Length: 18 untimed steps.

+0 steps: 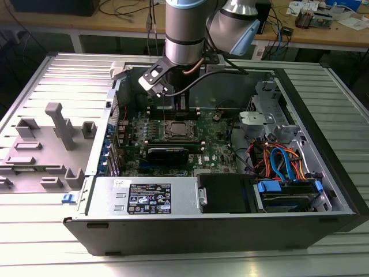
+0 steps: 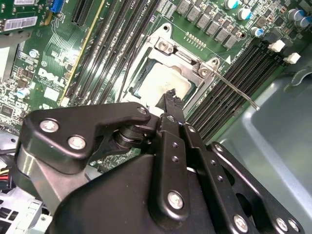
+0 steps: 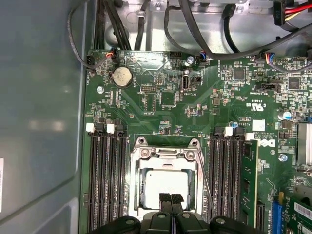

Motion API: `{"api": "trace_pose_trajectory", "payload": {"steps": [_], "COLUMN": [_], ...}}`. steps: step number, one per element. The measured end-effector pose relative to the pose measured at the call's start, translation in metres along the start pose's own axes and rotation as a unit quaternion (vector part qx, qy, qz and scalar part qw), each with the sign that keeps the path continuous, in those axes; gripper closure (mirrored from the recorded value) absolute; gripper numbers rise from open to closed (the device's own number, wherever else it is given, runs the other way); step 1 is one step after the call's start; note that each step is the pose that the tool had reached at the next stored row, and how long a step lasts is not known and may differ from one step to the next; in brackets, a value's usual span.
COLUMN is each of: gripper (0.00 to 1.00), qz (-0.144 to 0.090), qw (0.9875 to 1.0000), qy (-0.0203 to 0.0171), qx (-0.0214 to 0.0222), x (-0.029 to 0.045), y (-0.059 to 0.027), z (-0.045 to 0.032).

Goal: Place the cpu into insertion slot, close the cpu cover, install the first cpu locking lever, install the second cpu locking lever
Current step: 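Install the first cpu locking lever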

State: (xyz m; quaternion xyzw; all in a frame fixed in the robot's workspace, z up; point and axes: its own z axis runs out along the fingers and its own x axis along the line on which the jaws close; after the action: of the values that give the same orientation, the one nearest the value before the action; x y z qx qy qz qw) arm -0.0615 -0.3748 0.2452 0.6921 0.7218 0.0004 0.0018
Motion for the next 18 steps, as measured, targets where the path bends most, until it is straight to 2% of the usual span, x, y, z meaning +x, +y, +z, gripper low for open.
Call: {"api": "trace_pose_trajectory", "payload": {"steps": [9,13,16,18], "gripper": [0.89,0.89,0.89,0.89], "qz": [0.0,-0.003,-0.025,-0.043], "qw": [1.0,1.0,0.9997,0.9991], "qy": [0.0001,0.0,0.0001,0.0001], "qx": [0.0003,0.0004,0.0004,0.0003], "x": [0.0,0.0,0.0,0.0], "y": [0.0001,0.0,0.0,0.0], "z": [-0.0119,-0.0121,-0.0121,-0.0121]}}
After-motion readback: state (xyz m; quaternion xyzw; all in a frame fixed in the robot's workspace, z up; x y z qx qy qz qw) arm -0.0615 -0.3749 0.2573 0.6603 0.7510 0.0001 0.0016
